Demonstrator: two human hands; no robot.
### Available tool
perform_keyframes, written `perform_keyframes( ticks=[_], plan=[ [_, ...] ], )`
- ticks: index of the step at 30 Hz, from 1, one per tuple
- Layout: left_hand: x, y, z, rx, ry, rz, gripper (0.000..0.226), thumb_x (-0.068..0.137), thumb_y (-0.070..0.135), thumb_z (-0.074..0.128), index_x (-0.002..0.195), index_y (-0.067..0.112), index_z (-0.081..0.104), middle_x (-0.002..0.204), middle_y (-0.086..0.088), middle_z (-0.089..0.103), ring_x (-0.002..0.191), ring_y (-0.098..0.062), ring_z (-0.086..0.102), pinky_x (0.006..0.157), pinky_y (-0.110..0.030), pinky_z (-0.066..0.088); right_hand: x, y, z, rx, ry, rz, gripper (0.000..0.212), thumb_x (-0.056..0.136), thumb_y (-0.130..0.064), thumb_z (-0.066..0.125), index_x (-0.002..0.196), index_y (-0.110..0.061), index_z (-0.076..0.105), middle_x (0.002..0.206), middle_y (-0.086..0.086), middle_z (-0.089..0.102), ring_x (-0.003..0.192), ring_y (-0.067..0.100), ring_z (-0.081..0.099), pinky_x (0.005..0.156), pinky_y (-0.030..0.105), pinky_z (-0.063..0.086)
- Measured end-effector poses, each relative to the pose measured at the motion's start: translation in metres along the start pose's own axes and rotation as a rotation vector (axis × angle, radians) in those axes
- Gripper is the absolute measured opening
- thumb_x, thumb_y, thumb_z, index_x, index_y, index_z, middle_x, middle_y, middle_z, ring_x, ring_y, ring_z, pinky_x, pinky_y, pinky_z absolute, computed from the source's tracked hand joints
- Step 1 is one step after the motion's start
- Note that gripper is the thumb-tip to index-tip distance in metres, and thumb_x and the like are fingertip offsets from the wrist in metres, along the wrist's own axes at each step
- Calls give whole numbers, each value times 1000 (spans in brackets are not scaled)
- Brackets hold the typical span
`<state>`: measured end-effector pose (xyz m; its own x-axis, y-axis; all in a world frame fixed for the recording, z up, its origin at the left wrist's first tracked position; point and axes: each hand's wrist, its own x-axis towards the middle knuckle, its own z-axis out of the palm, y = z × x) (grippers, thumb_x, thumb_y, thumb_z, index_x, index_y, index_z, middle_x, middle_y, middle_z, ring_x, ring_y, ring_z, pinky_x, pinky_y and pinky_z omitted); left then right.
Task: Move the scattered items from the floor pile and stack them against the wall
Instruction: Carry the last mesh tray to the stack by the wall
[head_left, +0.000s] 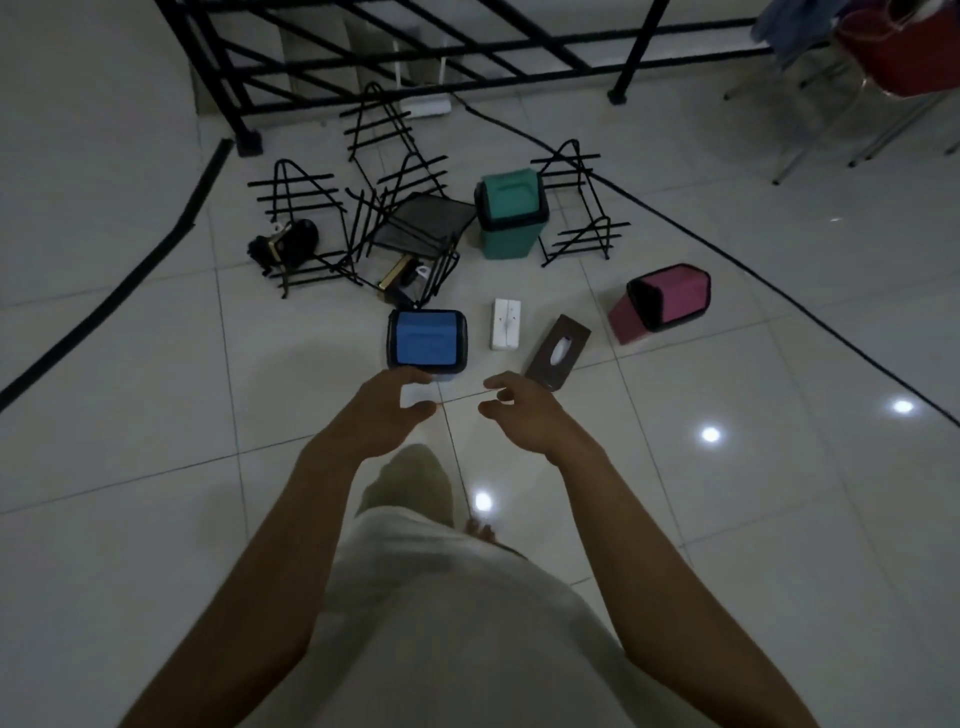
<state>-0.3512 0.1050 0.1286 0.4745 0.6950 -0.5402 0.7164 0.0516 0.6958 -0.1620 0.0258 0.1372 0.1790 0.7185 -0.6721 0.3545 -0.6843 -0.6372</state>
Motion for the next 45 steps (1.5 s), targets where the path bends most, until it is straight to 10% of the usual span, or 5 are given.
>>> perform_keyframes(
  ticks=[20,28,34,41,45],
  plan=[
    [207,63,-68,-79,-34,-109,49,95,28,58,140,17,43,146,-3,38,125,-16,40,94,-18,30,195,-70,-106,-223,-28,-52,48,100,-25,52,144,-15,39,140,15,42,120,25,49,80,17,34],
    [243,-15,-7,-71,31,-191,54,93,8,61,142,5,38,144,-13,37,123,-13,36,78,12,15,287,-25,-54,-424,-253,-200,54,96,-20,57,143,-7,35,136,20,41,126,33,42,100,31,38],
    [338,-131,56,215,41,-187,80,85,35,70,150,17,27,152,-14,27,136,-34,31,111,-48,30,416,62,-2,-506,-276,-255,86,88,-45,66,154,-21,17,155,10,20,137,30,30,113,39,31],
    [433,-254,104,817,70,48,118,62,76,66,153,19,17,158,-18,13,144,-43,11,111,-62,17,539,149,53,-965,-131,-705,111,73,-75,61,155,-31,1,163,8,-3,148,34,-2,117,61,1],
    [464,-293,117,948,246,262,122,56,92,47,142,7,37,144,-24,37,131,-47,34,103,-65,26,585,173,77,-853,-85,-1090,108,75,-76,56,155,-16,14,158,18,23,142,37,28,112,58,27]
  ],
)
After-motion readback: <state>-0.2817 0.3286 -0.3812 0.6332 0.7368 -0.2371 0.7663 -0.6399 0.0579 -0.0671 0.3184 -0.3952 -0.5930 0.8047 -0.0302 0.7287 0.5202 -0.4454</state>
